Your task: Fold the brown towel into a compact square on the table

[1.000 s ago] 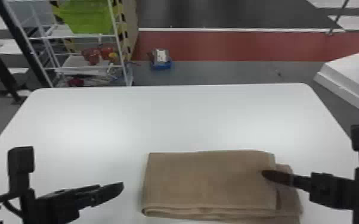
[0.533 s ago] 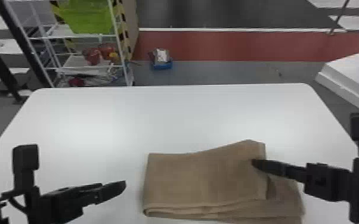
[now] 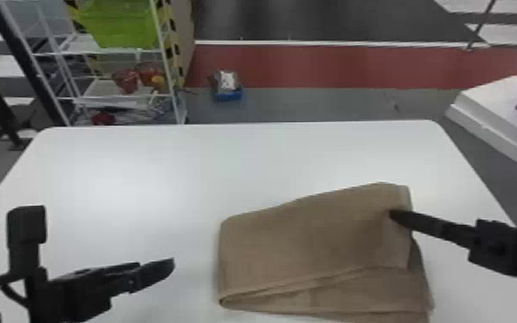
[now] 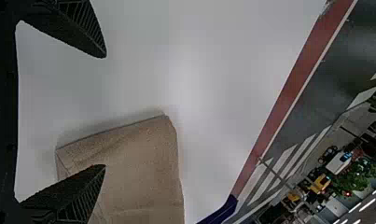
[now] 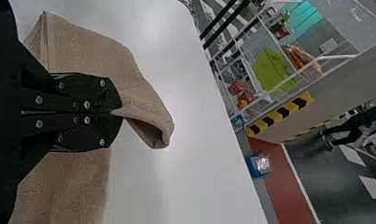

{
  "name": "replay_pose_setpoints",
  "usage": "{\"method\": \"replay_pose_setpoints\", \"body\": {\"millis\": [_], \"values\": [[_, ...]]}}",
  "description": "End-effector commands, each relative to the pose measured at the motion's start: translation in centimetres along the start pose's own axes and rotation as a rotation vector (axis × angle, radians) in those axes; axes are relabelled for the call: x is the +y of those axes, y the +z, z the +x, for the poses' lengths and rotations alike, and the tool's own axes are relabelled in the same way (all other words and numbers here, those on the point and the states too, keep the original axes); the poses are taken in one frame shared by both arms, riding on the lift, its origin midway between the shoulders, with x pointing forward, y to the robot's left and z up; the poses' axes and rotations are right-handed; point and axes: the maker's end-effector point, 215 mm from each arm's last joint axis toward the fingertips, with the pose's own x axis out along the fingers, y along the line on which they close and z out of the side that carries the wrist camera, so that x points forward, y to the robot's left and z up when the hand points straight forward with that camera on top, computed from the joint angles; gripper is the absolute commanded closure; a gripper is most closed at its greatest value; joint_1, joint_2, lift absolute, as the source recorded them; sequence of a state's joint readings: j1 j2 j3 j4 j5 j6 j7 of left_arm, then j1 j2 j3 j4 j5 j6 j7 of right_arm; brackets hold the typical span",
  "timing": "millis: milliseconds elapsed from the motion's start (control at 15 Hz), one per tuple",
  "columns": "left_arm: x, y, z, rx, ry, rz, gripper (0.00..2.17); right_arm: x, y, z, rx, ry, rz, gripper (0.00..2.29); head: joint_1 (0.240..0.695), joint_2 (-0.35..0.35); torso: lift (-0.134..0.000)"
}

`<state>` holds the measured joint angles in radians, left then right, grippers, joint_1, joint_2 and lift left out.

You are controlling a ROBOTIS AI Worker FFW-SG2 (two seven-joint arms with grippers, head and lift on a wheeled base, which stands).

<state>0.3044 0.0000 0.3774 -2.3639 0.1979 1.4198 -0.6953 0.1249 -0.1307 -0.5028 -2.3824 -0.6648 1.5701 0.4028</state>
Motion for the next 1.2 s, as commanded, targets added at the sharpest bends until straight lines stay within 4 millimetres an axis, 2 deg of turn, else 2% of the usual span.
{"method": "replay_pose_setpoints", "body": {"millis": [0,267,467,600,667,800,933,1067,1133], "values": [[-0.1,-0.2,0.1,0.003,-0.001,-0.002,0.04,0.0,-1.6,0.3,0.032,0.014,0.020,1.42,0.695,-0.019,-0.123],[-1.1,-1.2,0.5,0.024,-0.027,0.000,0.04,3.4,-1.9,0.7,0.033,0.059,-0.030,1.42,0.695,-0.008,-0.123],[-2.5,-1.8,0.3,0.023,-0.065,0.009,0.04,3.6,-2.1,1.2,0.039,0.043,-0.042,1.42,0.695,0.007,-0.123],[-3.5,-3.0,0.8,0.040,-0.090,0.014,0.04,3.7,-2.7,1.6,0.049,0.055,-0.020,1.42,0.695,0.004,-0.123],[-3.9,-2.8,1.0,0.016,-0.093,0.047,0.04,4.4,-2.8,1.8,0.052,0.074,-0.021,1.42,0.695,-0.004,-0.123],[-5.0,0.0,1.1,-0.133,-0.089,0.184,0.04,6.0,-2.7,2.3,0.055,0.106,-0.035,1.42,0.695,-0.007,-0.123],[-4.5,0.3,1.7,-0.147,-0.038,0.218,0.04,8.0,-2.6,2.2,0.050,0.163,-0.040,1.42,0.695,0.009,-0.123],[-3.8,1.0,2.3,-0.154,-0.020,0.219,0.04,8.3,-2.7,2.3,0.050,0.169,-0.033,1.42,0.695,0.029,-0.123],[-3.9,0.7,2.6,-0.147,-0.024,0.217,0.14,8.4,-3.2,2.4,0.057,0.172,-0.029,1.42,0.695,0.037,-0.123]]}}
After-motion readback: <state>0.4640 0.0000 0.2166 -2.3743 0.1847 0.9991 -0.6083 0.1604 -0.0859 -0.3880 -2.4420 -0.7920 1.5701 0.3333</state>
